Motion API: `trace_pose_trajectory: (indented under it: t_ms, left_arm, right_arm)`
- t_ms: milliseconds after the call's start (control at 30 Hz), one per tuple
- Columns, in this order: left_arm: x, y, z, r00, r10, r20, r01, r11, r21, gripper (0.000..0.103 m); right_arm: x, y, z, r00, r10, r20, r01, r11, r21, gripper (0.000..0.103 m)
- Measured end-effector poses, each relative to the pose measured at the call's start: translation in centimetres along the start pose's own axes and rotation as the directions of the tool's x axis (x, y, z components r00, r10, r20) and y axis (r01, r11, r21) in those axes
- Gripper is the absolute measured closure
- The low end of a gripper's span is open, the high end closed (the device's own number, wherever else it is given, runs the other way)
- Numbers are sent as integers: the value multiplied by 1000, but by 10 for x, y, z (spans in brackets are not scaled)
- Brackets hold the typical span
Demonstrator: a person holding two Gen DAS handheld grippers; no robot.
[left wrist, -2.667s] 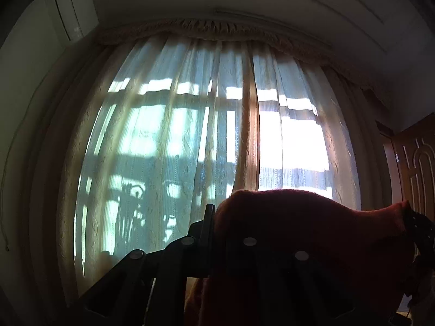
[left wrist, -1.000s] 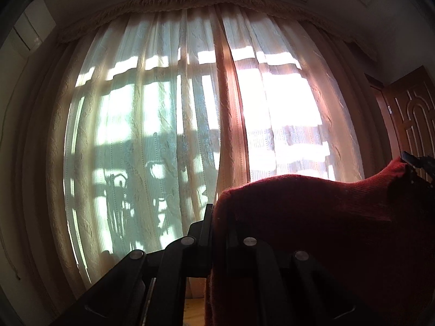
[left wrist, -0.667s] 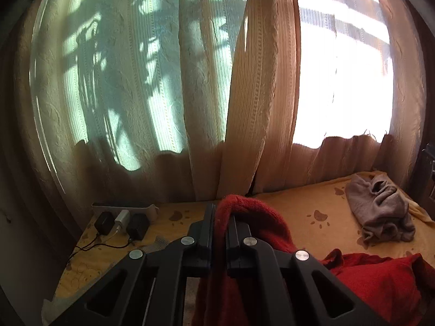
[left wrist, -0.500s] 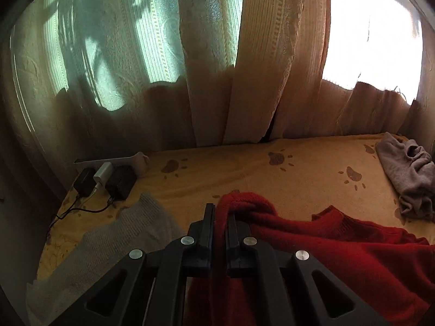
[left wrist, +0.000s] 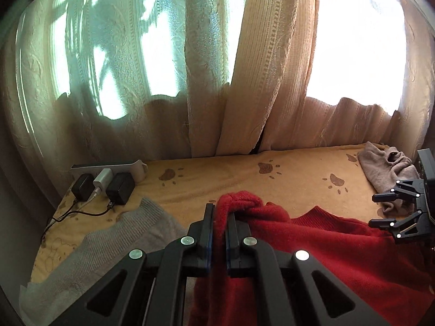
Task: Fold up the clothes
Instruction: 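Lower the red sweater flat onto the bed and open both grippers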
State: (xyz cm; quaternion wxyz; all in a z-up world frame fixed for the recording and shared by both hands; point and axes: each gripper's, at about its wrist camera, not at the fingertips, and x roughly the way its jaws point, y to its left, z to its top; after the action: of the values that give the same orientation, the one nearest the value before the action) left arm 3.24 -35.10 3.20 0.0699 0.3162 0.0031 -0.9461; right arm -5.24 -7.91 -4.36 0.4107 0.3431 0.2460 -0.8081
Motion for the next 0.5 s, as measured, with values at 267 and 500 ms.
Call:
trace_pose_trajectory:
  t_ms: [267, 500]
  left_arm:
    - [-7, 4, -1, 1000, -14, 0, 14, 1000, -15, 97]
    - [-13, 4, 5, 999, -16, 29, 16, 1000, -25, 97]
  right_arm:
    - [39, 13, 4, 981, 161, -107, -158, 987, 38, 46]
    - [-5, 23, 2, 998, -60, 33, 60, 998, -8, 96]
